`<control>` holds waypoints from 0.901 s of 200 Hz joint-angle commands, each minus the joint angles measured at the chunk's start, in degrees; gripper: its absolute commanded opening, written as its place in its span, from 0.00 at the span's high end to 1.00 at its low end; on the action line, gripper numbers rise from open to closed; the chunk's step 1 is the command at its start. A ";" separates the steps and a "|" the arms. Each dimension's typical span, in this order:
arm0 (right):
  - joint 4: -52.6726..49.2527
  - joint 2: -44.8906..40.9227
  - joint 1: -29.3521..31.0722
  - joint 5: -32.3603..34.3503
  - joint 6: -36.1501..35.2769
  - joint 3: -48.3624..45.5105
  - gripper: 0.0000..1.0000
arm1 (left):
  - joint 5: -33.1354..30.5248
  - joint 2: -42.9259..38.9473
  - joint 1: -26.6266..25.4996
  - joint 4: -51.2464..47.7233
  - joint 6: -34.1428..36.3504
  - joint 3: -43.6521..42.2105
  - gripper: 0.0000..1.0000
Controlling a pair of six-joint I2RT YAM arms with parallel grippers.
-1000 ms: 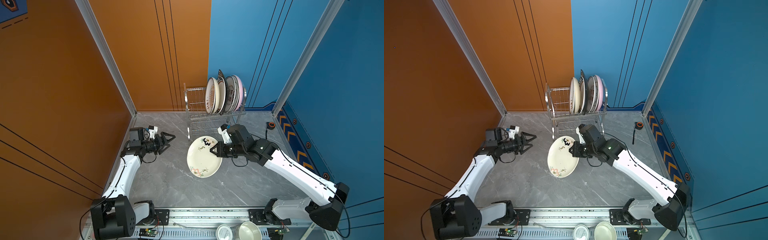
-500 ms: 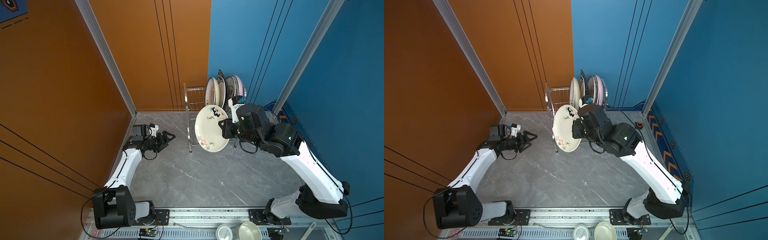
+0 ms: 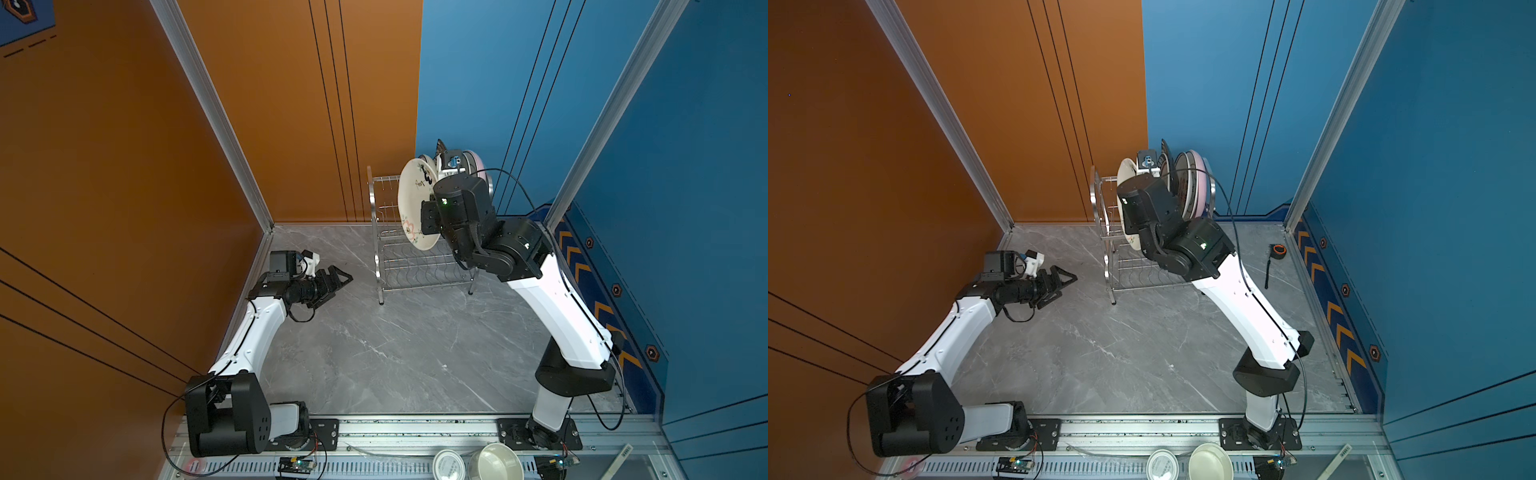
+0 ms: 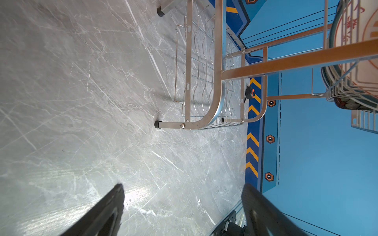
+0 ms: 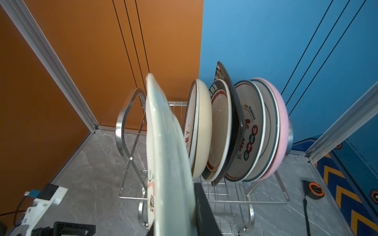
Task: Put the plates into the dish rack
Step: 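Carry the upright floral plate with the right gripper into the front rack slot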
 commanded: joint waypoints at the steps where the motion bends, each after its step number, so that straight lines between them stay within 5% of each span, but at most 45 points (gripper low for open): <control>1: 14.74 0.80 -0.19 7.04 -6.47 2.43 1.00 | -1.40 -0.31 -0.48 -1.76 1.68 1.20 0.09; 84: 30.87 9.71 -2.50 10.94 -15.39 2.46 1.00 | -2.37 0.29 -0.50 -1.95 1.84 1.32 0.08; 180: 33.29 15.55 -5.97 11.89 -15.76 2.41 1.00 | -2.96 0.98 0.14 -1.95 1.99 1.03 0.06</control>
